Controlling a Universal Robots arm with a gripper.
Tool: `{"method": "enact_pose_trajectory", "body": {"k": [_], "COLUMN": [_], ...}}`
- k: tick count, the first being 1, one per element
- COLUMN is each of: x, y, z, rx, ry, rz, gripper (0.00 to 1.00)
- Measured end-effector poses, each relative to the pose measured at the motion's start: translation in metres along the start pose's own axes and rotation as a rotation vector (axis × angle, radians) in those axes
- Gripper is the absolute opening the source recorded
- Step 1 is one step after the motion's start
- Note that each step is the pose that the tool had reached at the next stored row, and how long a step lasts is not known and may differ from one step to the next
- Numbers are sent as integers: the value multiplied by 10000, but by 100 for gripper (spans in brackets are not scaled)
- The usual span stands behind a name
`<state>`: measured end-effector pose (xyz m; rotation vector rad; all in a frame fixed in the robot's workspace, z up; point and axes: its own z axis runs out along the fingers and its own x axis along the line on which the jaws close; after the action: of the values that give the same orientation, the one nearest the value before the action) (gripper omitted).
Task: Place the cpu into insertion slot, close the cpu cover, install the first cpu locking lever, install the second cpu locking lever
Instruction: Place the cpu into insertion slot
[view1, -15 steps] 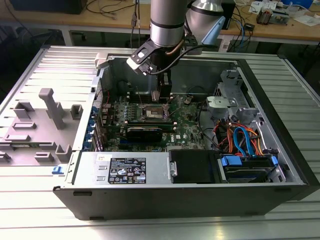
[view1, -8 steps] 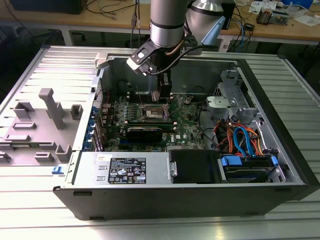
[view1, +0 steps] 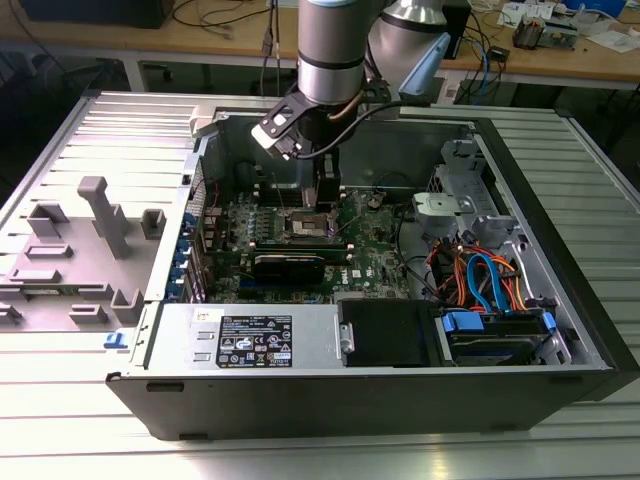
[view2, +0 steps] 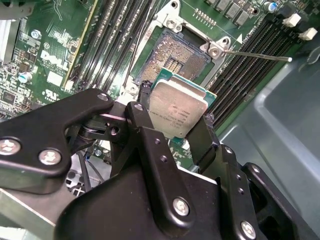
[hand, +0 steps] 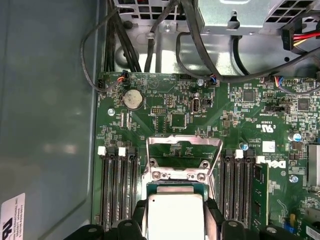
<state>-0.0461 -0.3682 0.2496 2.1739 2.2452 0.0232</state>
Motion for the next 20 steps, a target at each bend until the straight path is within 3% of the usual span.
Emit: {"method": "enact_pose_trajectory", "body": {"k": [2, 8, 20], "x": [1, 4, 12], "y": [-7, -88, -141], "z": [12, 61, 252], "rx": [-80, -199, -210], "ry": [-1, -5, -50], "rz": [30, 59, 321], "gripper": [55, 55, 55]}}
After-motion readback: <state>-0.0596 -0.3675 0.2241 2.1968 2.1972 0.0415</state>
